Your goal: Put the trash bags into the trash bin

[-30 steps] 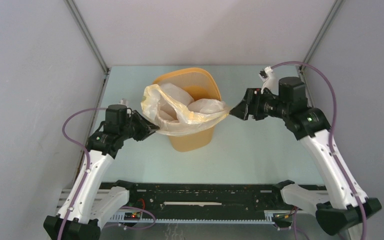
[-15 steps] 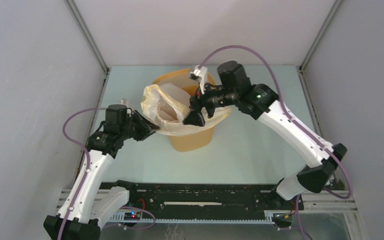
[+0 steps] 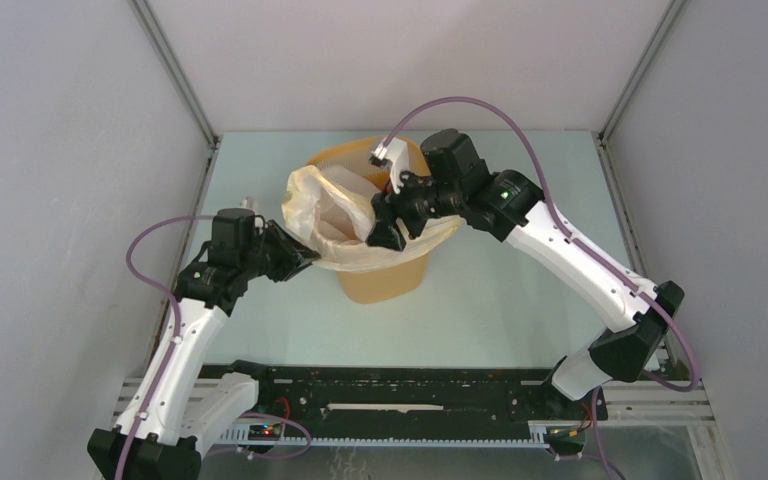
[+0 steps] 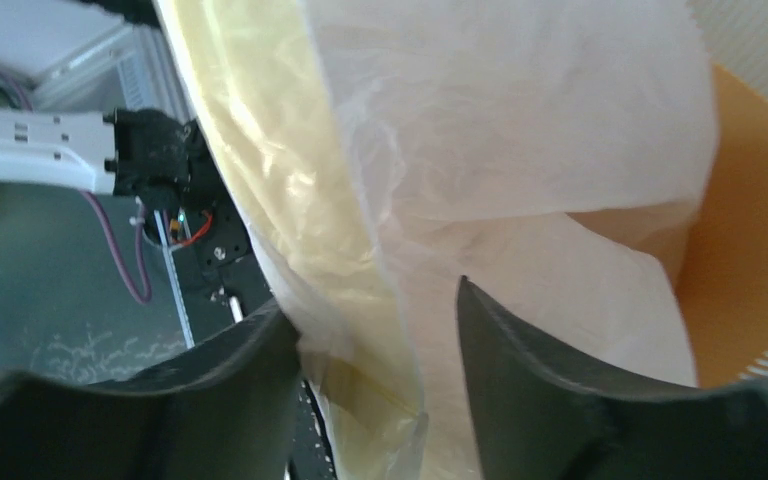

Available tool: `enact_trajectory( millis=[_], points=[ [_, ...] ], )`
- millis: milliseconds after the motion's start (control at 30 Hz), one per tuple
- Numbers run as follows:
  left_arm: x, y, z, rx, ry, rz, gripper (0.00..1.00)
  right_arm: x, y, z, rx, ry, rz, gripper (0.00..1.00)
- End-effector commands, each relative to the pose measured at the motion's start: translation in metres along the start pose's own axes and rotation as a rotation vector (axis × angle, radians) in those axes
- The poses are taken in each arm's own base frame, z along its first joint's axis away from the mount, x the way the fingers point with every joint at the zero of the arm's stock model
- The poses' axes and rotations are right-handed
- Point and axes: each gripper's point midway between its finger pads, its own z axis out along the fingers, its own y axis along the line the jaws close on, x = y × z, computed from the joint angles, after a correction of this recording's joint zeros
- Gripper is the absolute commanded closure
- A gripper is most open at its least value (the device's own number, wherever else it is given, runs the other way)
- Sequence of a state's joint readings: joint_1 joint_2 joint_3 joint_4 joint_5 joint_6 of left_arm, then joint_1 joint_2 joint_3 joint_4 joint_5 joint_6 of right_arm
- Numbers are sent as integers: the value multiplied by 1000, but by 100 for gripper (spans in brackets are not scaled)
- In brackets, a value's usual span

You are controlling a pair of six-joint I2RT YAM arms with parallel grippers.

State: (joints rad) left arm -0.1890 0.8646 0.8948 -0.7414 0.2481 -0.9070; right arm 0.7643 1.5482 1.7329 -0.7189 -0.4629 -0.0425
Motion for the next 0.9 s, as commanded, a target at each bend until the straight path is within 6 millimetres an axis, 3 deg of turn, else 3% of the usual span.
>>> enact_trajectory(
  millis=[0, 100, 233, 367, 467, 567, 667, 800, 867],
  points=[
    [-13, -18, -7, 58, -40, 27, 71, -34, 1, -23, -32, -130, 42, 43],
    [-13, -18, -5, 57, -35, 26, 71, -44, -7, -31, -49, -192, 79, 44],
    [-14, -18, -5, 54, -35, 31, 71, -52, -38, -35, 27, -247, 160, 67],
    [-16, -20, -5, 56, -37, 59, 68, -63, -74, -40, 100, -296, 173, 76],
    [-17, -23, -11, 71, -49, 98, 62, -72, -84, -37, 34, -298, 188, 82],
    [-17, -26, -26, 88, -69, 163, 46, -72, -87, -30, -10, -249, 225, 89],
    [-16, -30, -50, 123, -121, 243, 24, -70, -83, -26, -46, -232, 256, 90],
    [-18, -47, -92, 219, -223, 340, 8, -72, -75, -26, -80, -239, 267, 88],
    [-28, -50, -109, 196, -287, 368, 3, -71, -73, -26, -89, -232, 274, 87]
  ],
)
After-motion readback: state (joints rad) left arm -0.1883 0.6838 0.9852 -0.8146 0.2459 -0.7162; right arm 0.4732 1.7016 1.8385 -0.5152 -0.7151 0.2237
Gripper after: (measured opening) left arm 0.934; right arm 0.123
